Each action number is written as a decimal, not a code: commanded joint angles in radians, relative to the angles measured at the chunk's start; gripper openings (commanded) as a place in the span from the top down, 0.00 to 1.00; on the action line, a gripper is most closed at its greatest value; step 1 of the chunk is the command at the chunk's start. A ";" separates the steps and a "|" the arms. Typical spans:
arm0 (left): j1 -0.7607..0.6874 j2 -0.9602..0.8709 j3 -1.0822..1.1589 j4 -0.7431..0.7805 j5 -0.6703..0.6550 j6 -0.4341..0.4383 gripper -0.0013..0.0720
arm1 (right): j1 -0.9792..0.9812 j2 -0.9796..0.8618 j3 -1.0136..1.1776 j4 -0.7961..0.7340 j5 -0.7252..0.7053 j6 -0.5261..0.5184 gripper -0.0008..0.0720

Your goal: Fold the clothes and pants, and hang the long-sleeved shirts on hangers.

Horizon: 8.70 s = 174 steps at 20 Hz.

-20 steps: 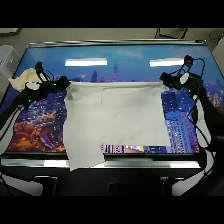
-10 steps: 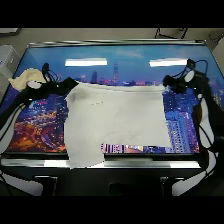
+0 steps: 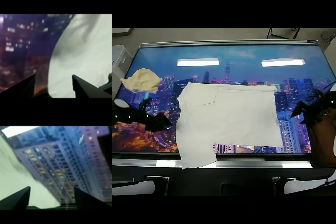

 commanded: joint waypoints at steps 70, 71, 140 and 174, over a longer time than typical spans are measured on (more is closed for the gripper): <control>-0.205 0.412 0.560 -0.092 0.071 -0.081 0.95 | -0.017 0.519 0.146 0.218 0.032 -0.096 0.94; -0.238 0.367 0.443 -0.092 0.114 -0.078 0.95 | -0.005 0.487 0.022 0.206 -0.023 -0.100 0.94; -0.093 0.359 -0.512 -0.053 0.059 0.150 0.32 | 0.000 0.243 -0.352 -0.022 0.019 -0.047 0.22; -0.335 0.336 -0.574 -0.169 0.266 0.054 0.94 | 0.000 0.151 -0.549 0.112 -0.103 -0.151 0.93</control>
